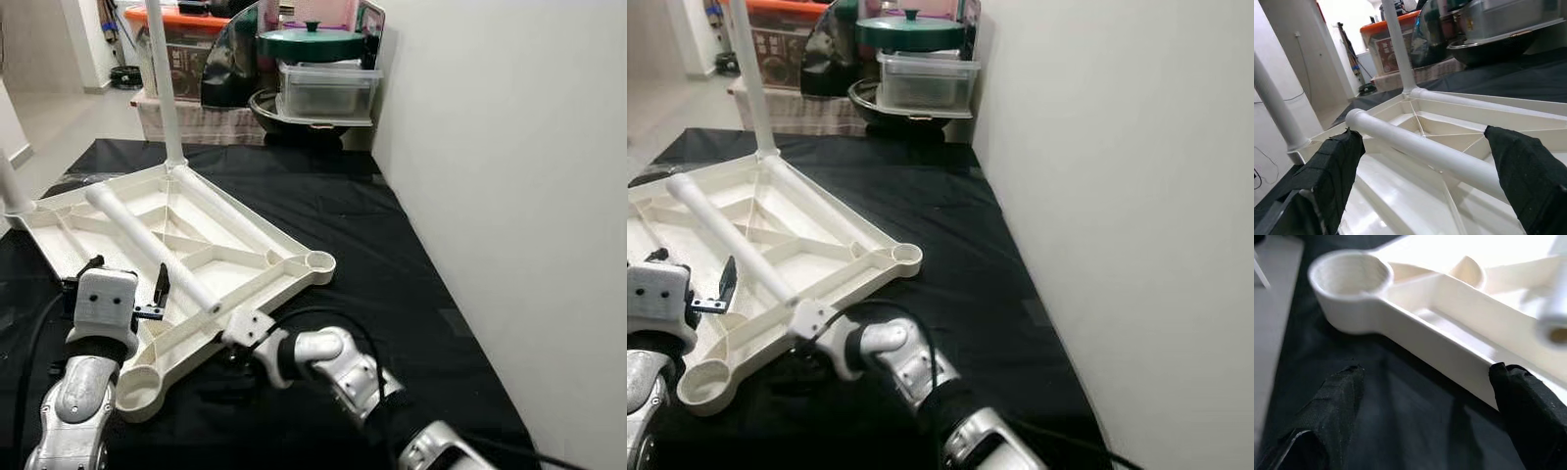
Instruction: Building children table
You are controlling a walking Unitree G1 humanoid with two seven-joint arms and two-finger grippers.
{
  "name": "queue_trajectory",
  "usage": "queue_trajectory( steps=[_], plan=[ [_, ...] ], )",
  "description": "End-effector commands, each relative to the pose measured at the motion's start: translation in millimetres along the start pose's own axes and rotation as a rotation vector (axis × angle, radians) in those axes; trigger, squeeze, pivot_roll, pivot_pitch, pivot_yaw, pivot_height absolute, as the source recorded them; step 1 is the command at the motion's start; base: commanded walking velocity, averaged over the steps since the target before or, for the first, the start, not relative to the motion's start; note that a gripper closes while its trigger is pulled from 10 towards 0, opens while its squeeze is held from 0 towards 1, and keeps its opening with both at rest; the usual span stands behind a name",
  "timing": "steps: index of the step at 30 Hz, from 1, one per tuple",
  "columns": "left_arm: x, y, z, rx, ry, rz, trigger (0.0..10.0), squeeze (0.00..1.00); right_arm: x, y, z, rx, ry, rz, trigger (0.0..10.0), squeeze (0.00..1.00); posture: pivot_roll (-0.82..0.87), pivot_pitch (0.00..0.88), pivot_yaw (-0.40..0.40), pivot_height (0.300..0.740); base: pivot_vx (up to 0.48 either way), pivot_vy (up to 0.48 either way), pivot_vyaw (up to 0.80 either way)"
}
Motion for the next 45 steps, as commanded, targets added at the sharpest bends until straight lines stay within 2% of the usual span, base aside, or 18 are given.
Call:
queue_trajectory(
  steps=[1, 2, 5, 9, 10, 11, 13, 15, 21, 22, 23, 25, 28, 32, 34, 39, 45],
  plan=[
    [1, -2.4, 0.9, 0.004, 0.008, 0.009, 10.0, 0.0, 4, 18.4, -17.7, 0.0, 0.012, -0.076, 10.0, 0.0, 0.13, 0.0, -0.122, 0.74, 0.0, 0.0, 0.0],
    [1, -2.4, 0.9, 0.004, 0.008, 0.009, 10.0, 0.0, 4, 18.4, -17.7, 0.0, 0.012, -0.076, 10.0, 0.0, 0.13, 0.0, -0.122, 0.74, 0.0, 0.0, 0.0],
    [1, -3.8, 1.9, 0.007, 0.011, 0.009, 10.0, 0.0, -6, 30.4, -37.5, 0.016, -0.029, -0.112, 10.0, 0.0, 0.12, 0.0, -0.121, 0.74, 0.0, 0.0, 0.0],
    [2, -4.0, 2.4, 0.007, 0.013, 0.009, 10.0, 0.0, -8, 34.5, -43.6, 0.018, -0.043, -0.124, 10.0, 0.0, 0.12, 0.0, -0.121, 0.74, 0.0, 0.0, 0.0],
    [2, -4.1, 3.1, 0.007, 0.016, 0.009, 10.0, 0.0, -12, 41.6, -51.5, 0.01, -0.065, -0.146, 10.0, 0.0, 0.12, 0.0, -0.12, 0.74, 0.0, 0.0, 0.0],
    [2, -4.1, 3.1, 0.007, 0.016, 0.009, 10.0, 0.0, -12, 41.6, -51.5, 0.01, -0.065, -0.146, 10.0, 0.0, 0.12, 0.0, -0.12, 0.74, 0.0, 0.0, 0.0],
    [4, -4.5, 4.1, 0.007, 0.022, 0.009, 10.0, 0.0, -16, 56.1, -62.2, -0.027, -0.112, -0.18, 10.0, 0.0, 0.12, 0.0, -0.118, 0.74, 0.0, 0.0, 0.0],
    [4, -4.8, 4.4, 0.007, 0.025, 0.009, 10.0, 0.0, -17, 60.4, -64.5, -0.038, -0.129, -0.196, 10.0, 0.0, 0.12, 0.0, -0.119, 0.74, 0.0, 0.0, 0.0],
    [12, -5.4, 3.9, -0.007, 0.052, 0.012, 10.0, 0.0, -19, 67.9, -63.4, -0.075, -0.179, -0.237, 10.0, 0.0, 0.13, 0.0, -0.122, 0.74, 0.0, 0.0, 0.0],
    [15, -6.6, 2.2, -0.02, 0.062, 0.035, 10.0, 0.0, -18, 71.1, -62.4, -0.092, -0.195, -0.263, 10.0, 0.0, 0.13, 0.0, -0.122, 0.74, 0.0, 0.0, 0.0],
    [14, -14.5, -1.5, -0.01, 0.053, 0.059, 10.0, 0.0, -18, 74.5, -62.3, -0.102, -0.213, -0.291, 10.0, 0.0, 0.14, 0.0, -0.123, 0.74, 0.0, 0.0, 0.0],
    [14, -14.5, -1.5, -0.01, 0.053, 0.059, 10.0, 0.0, -18, 74.5, -62.3, -0.102, -0.213, -0.291, 10.0, 0.0, 0.14, 0.0, -0.123, 0.74, 0.0, 0.0, 0.0],
    [-2, -29.5, -18.7, 0.006, -0.022, 0.12, 10.0, 0.0, -21, 74.9, -62.9, -0.063, -0.251, -0.332, 10.0, 0.0, 0.14, 0.0, -0.125, 0.74, 0.0, 0.0, 0.0],
    [-5, -29.5, -22.6, 0.003, -0.039, 0.123, 10.0, 0.0, -22, 73.8, -63.1, -0.047, -0.262, -0.339, 10.0, 0.0, 0.14, 0.0, -0.131, 0.74, 0.0, 0.0, 0.0],
    [-9, -27.8, -25.7, 0.003, -0.052, 0.122, 10.0, 0.0, -28, 73.3, -63.1, -0.026, -0.302, -0.344, 10.0, 0.0, 0.15, 0.0, -0.14, 0.74, 0.0, 0.0, 0.0],
    [-6, -22.2, -20.6, 0.007, -0.033, 0.102, 10.0, 0.0, -34, 75.0, -59.0, -0.014, -0.383, -0.399, 10.0, 0.0, 0.16, 0.0, -0.147, 0.74, 0.0, 0.0, 0.0],
    [-5, -19.2, -19.1, 0.001, -0.024, 0.093, 10.0, 0.0, -32, 72.5, -52.8, 0.013, -0.389, -0.436, 10.0, 0.0, 0.16, 0.0, -0.149, 0.74, 0.0, 0.0, 0.0]
  ],
)
Point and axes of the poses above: a point about 5 cm out from each wrist's last joint towards the gripper, its own z axis pointing out of the wrist towards the gripper, its own x axis along the axis of the wrist's last joint, y = z × x, the point moved 3 cm from there along z, pointing out of the wrist towards the gripper, and after that the axes turned 14 degrees about -z, right-handed, at the moved point
